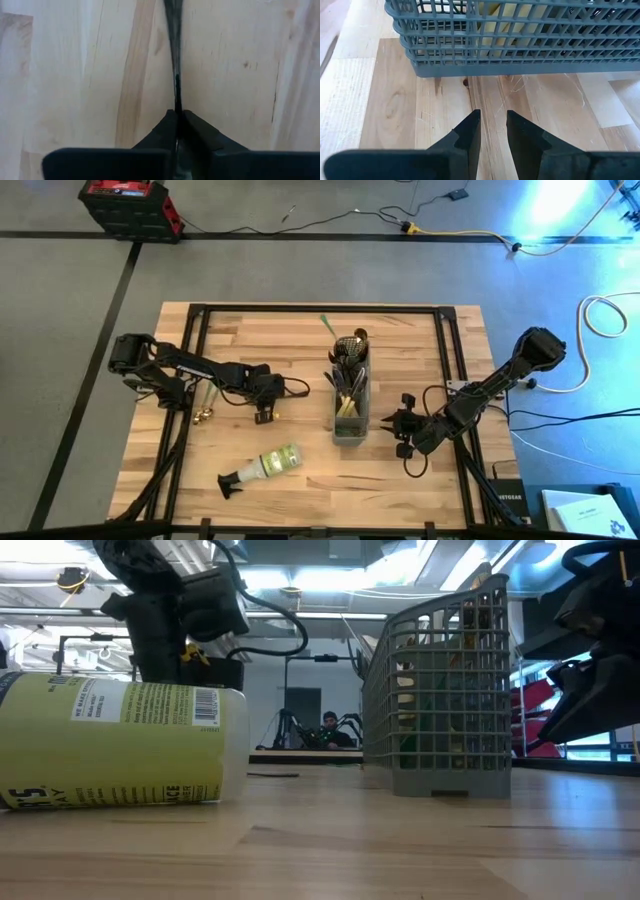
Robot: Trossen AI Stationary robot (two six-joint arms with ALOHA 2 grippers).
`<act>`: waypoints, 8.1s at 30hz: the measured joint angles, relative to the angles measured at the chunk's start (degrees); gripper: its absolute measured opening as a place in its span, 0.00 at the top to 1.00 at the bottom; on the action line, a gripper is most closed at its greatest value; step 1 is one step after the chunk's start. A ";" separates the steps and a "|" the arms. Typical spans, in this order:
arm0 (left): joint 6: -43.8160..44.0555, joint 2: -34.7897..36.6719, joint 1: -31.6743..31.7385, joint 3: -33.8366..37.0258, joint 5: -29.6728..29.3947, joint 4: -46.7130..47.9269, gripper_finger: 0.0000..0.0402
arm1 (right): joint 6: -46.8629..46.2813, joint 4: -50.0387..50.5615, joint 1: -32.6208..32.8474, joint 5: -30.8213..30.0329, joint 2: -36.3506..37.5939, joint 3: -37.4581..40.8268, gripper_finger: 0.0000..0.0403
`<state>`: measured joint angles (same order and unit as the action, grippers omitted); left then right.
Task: Sort silverware
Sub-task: Put the fork into the silverware basket, then put the spoon into the silverware basket
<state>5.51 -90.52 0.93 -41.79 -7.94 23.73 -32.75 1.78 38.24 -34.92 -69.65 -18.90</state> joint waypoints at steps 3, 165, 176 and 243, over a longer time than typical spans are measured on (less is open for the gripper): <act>-0.15 1.46 0.07 -0.09 -0.15 0.48 0.99 | 0.00 0.00 0.02 -0.02 0.00 0.00 0.81; -61.22 -19.46 16.01 -63.38 -49.25 38.41 0.71 | -1.42 -0.91 0.01 0.96 0.02 1.11 0.81; 5.19 -18.88 34.37 -54.59 -10.58 65.86 0.71 | -1.44 -0.88 0.02 0.48 0.00 1.11 0.81; 33.39 28.24 -7.85 26.50 -31.65 -39.28 0.71 | 44.36 8.11 -11.13 7.72 -5.30 -46.12 0.81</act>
<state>38.90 -62.28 -6.92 -15.29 -39.59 -15.55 11.61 9.89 27.11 -27.19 -74.94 -65.01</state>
